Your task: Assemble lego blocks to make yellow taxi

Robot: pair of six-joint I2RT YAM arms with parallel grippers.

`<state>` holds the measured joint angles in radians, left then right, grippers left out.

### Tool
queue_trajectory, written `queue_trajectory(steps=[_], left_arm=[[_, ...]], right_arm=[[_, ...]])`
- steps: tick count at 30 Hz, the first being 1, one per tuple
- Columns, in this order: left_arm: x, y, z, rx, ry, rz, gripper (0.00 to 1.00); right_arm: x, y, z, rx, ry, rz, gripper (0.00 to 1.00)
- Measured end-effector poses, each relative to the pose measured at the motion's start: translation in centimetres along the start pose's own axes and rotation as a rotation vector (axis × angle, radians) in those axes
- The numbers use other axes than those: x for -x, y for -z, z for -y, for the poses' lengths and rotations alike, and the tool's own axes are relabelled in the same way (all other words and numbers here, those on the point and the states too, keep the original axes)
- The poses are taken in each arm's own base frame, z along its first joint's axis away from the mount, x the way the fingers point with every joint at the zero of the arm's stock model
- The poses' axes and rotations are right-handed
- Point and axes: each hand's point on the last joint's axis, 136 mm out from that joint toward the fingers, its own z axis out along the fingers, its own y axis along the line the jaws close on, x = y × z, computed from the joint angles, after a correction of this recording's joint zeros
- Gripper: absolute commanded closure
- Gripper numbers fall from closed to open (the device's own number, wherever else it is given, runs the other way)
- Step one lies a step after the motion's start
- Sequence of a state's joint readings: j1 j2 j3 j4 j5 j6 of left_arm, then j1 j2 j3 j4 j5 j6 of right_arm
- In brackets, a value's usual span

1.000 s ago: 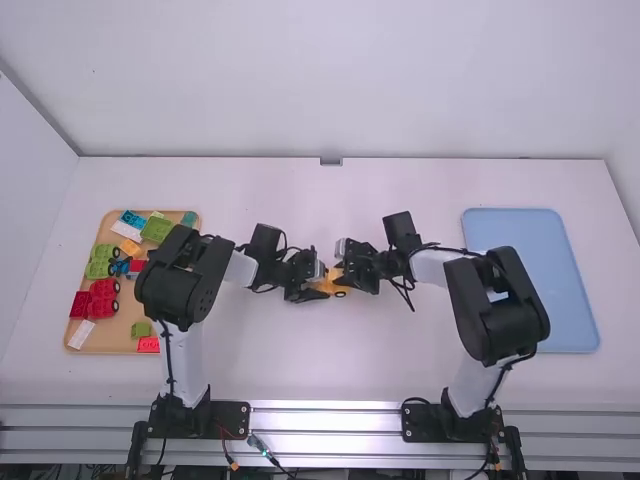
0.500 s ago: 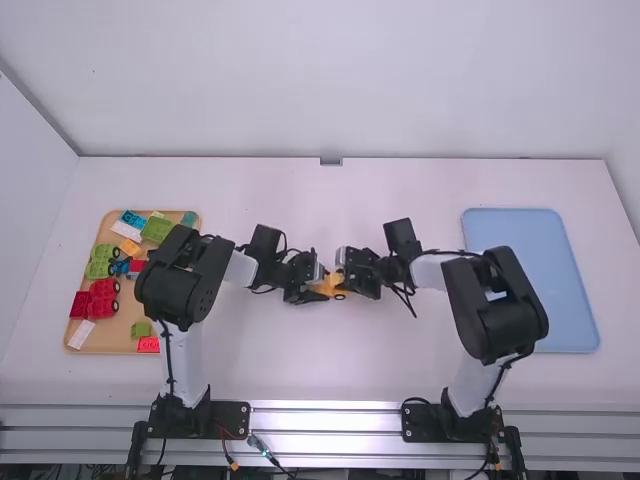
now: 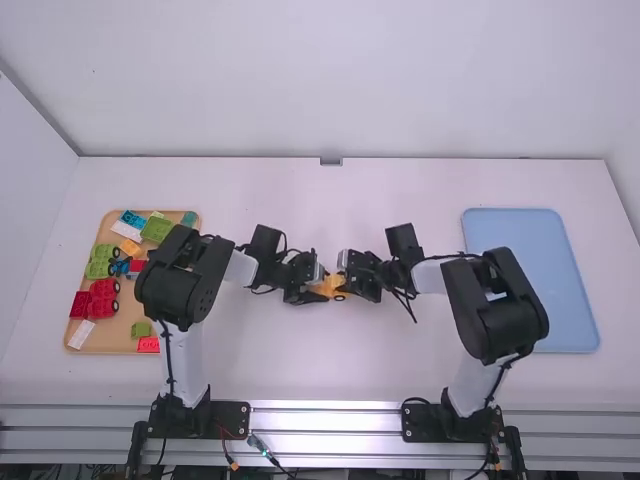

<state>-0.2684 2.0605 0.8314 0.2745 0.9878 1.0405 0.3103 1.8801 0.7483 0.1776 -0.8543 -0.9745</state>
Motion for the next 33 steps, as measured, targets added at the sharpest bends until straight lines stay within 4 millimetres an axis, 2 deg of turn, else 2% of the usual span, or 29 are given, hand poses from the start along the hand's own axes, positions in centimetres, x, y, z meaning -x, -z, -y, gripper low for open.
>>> queue_trajectory(steps=[9, 20, 33], left_arm=[[0.0, 0.0, 0.0, -0.001, 0.002, -0.001, 0.47], [-0.1, 0.0, 0.9, -0.035, -0.002, 0.002, 0.53], [-0.2, 0.0, 1.0, -0.035, -0.03, -0.001, 0.52]], right_arm=[[0.0, 0.0, -0.1, 0.003, -0.002, -0.001, 0.92], [0.4, -1.1, -1.2, 0.031, 0.025, -0.019, 0.94], [0.1, -1.0, -1.3, 0.036, 0.011, -0.026, 0.97]])
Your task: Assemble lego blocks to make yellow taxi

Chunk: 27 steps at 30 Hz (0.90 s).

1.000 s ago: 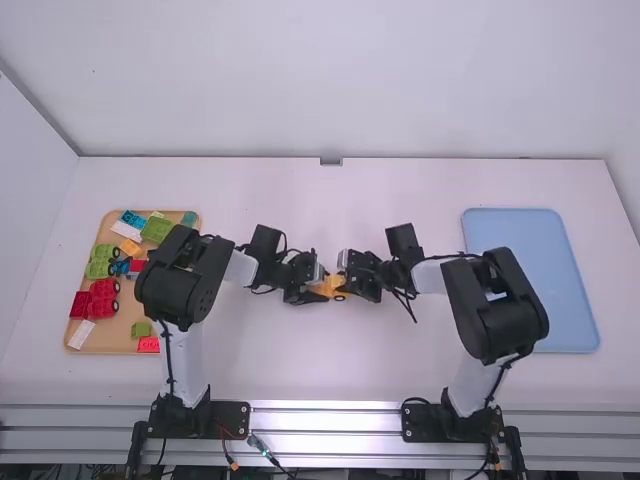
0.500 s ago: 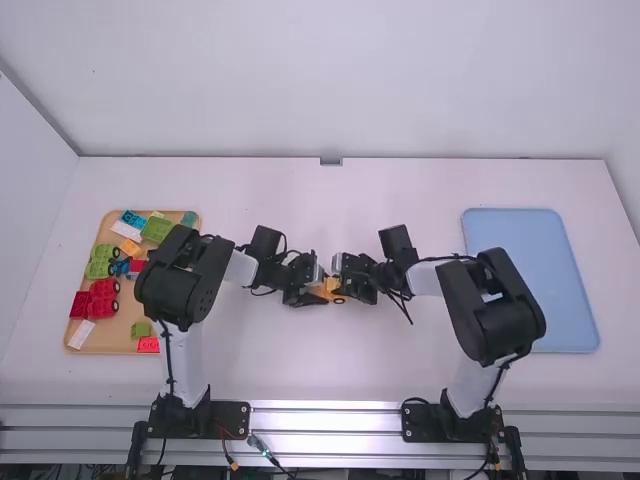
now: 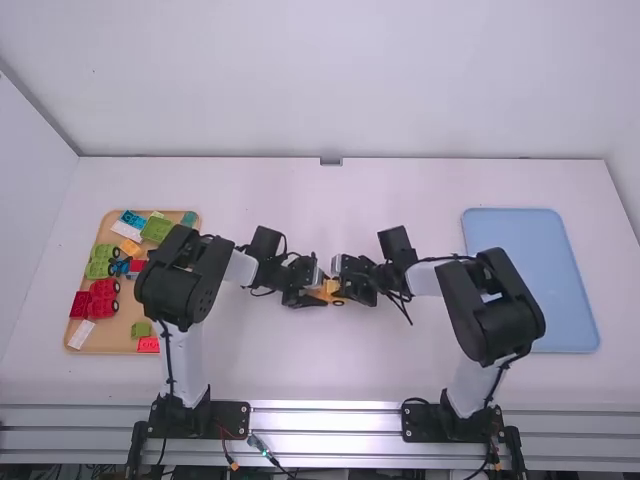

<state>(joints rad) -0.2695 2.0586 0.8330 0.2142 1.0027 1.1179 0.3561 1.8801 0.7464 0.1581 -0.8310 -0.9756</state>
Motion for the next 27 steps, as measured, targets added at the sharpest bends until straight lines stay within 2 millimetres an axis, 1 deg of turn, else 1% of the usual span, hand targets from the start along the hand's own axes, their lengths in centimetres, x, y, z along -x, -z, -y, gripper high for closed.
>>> queue_trajectory(steps=[7, 9, 12, 13, 17, 19, 20, 24, 26, 27], left_arm=[[-0.02, 0.0, -0.05, 0.002, -0.002, -0.002, 0.51], [-0.04, 0.0, -0.08, 0.003, -0.003, -0.003, 0.51], [-0.02, -0.05, -0.05, 0.002, -0.004, -0.003, 0.51], [-0.01, -0.04, -0.06, 0.003, -0.004, -0.003, 0.51], [-0.02, -0.05, -0.06, 0.003, -0.004, -0.003, 0.51], [-0.02, -0.05, -0.06, 0.003, -0.004, -0.003, 0.51], [0.0, -0.05, -0.07, 0.003, -0.004, -0.003, 0.51], [0.0, -0.04, -0.09, 0.004, -0.002, -0.003, 0.51], [-0.02, -0.05, -0.09, 0.004, -0.002, -0.003, 0.51], [-0.01, -0.05, -0.09, 0.004, -0.002, -0.003, 0.51]], right_arm=[[-0.15, 0.14, 0.11, -0.004, -0.01, -0.002, 0.95], [-0.17, 0.18, 0.14, -0.004, -0.01, -0.002, 0.9], [-0.17, 0.18, 0.13, -0.004, -0.014, -0.001, 0.77], [-0.18, 0.18, 0.13, -0.004, -0.015, -0.002, 0.76], [-0.17, 0.18, 0.16, -0.005, -0.015, -0.001, 0.64], [-0.11, 0.19, 0.12, -0.002, -0.014, 0.003, 0.53], [-0.11, 0.21, 0.12, -0.002, -0.013, 0.003, 0.5], [-0.07, 0.44, 0.26, -0.004, -0.018, 0.015, 0.42], [0.01, 0.7, 0.5, -0.009, -0.018, 0.03, 0.35], [0.07, 0.73, 0.54, -0.009, -0.018, 0.034, 0.34]])
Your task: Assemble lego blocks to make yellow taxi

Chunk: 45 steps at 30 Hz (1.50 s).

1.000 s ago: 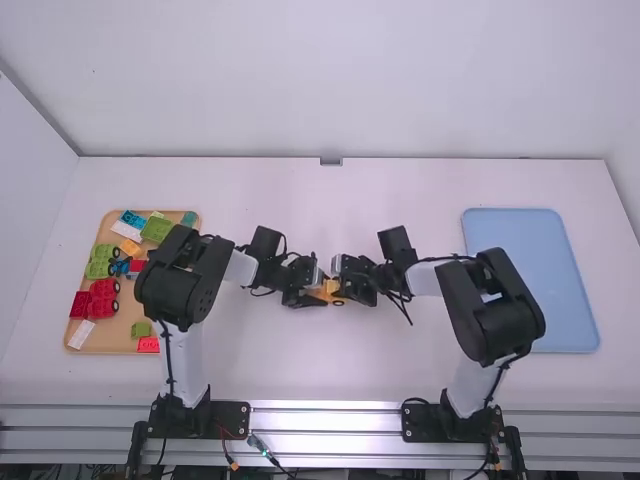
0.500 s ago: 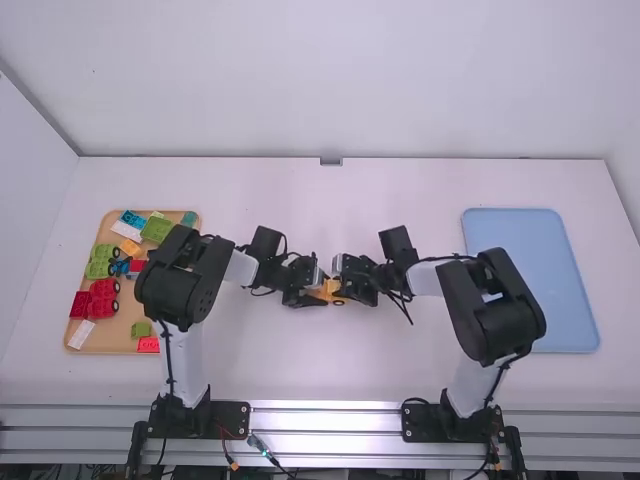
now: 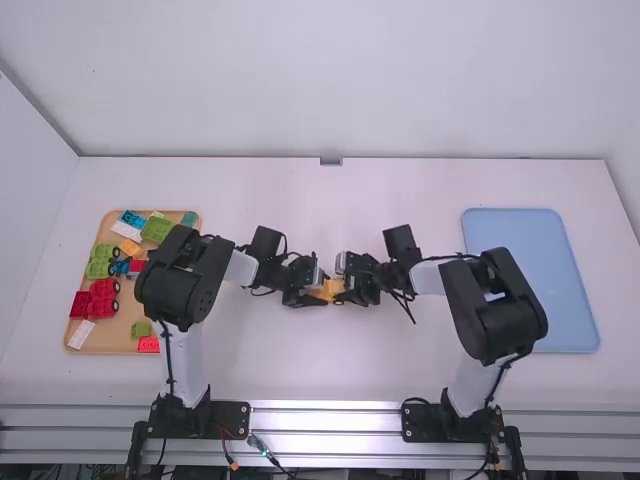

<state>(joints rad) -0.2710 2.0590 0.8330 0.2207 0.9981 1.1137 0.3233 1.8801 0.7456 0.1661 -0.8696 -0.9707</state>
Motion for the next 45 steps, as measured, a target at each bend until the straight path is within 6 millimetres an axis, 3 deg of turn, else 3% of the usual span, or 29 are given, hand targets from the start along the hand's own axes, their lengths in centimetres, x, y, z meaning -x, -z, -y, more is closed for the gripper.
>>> queue_trajectory(steps=[3, 6, 7, 8, 9, 10, 11, 23, 29, 45], left_arm=[[0.0, 0.0, 0.0, 0.001, 0.002, 0.0, 0.51], [0.0, 0.0, 0.0, 0.002, 0.003, 0.001, 0.51], [0.0, 0.0, -0.1, 0.002, 0.003, 0.0, 0.51], [0.0, 0.0, -0.1, 0.003, 0.003, -0.001, 0.51], [0.0, 0.0, -0.1, 0.003, 0.003, -0.001, 0.51], [0.0, 0.0, -0.1, 0.003, 0.003, -0.001, 0.51], [0.0, 0.0, -0.1, 0.003, 0.003, -0.001, 0.51], [0.0, 0.0, -0.1, 0.004, 0.002, -0.001, 0.52], [0.0, 0.0, -0.1, 0.004, 0.001, -0.002, 0.53], [-0.2, 0.2, -0.3, 0.012, -0.003, -0.009, 0.54]], right_arm=[[0.5, 0.4, 0.2, 0.004, 0.001, 0.044, 0.29], [1.4, 1.1, 0.1, 0.019, 0.003, 0.098, 0.31], [1.8, 1.4, 0.1, 0.023, 0.01, 0.118, 0.37], [2.2, 1.7, 0.2, 0.023, 0.026, 0.138, 0.58], [2.5, 1.8, 0.2, 0.023, 0.035, 0.147, 0.66], [2.8, 2.0, 0.2, 0.024, 0.046, 0.16, 0.96], [3.0, 2.1, 0.1, 0.026, 0.05, 0.167, 1.0], [2.4, 1.3, -0.4, 0.037, 0.033, 0.123, 1.0], [0.6, 0.5, -0.7, 0.06, -0.041, 0.1, 1.0], [0.2, 0.1, -0.6, 0.051, -0.113, 0.07, 1.0]])
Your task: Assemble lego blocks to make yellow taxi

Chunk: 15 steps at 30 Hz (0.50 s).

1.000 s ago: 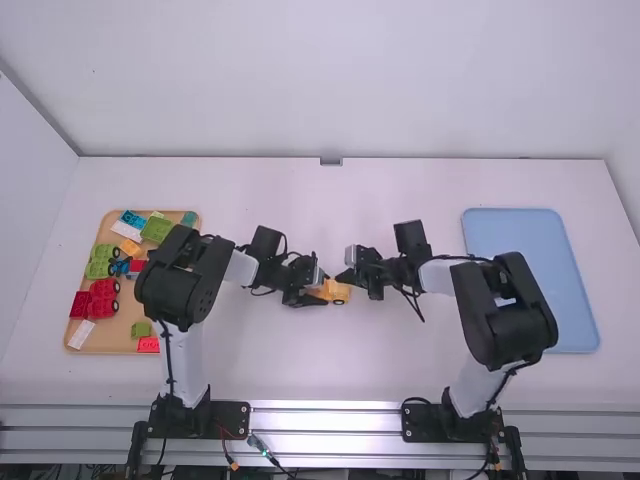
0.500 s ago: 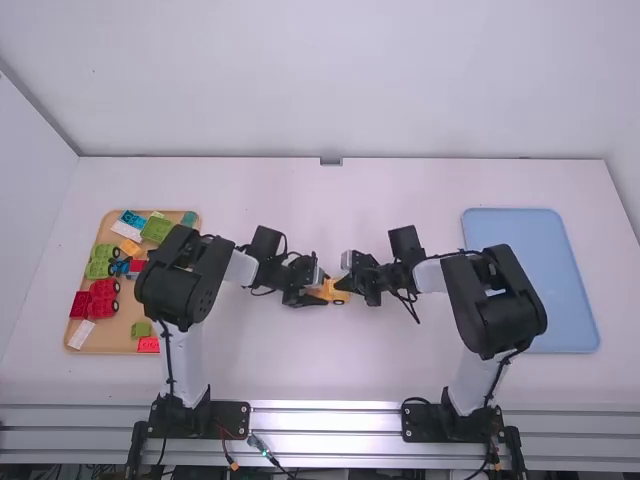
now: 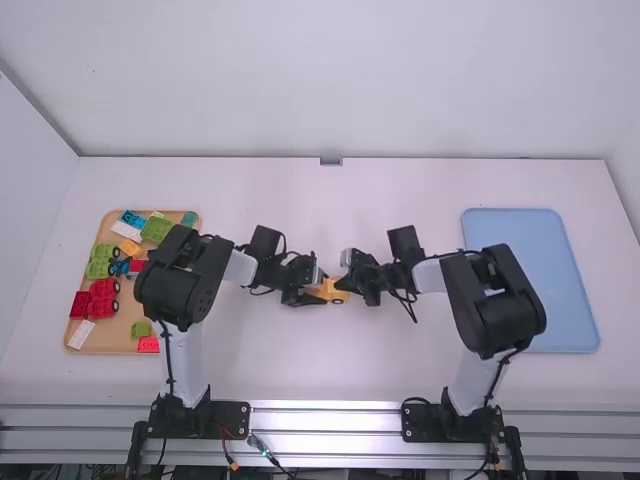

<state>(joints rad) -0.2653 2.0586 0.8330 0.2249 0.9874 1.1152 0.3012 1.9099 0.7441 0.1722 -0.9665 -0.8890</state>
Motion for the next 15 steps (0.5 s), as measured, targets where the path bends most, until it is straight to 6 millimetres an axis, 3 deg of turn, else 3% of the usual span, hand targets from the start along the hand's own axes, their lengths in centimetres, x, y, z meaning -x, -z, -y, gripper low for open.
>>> queue_trajectory(steps=[15], left_arm=[[-0.09, 0.11, -0.18, 0.007, 0.004, -0.002, 0.54]], right_arm=[[-0.41, 0.07, 0.25, -0.045, -0.05, -0.047, 1.0]])
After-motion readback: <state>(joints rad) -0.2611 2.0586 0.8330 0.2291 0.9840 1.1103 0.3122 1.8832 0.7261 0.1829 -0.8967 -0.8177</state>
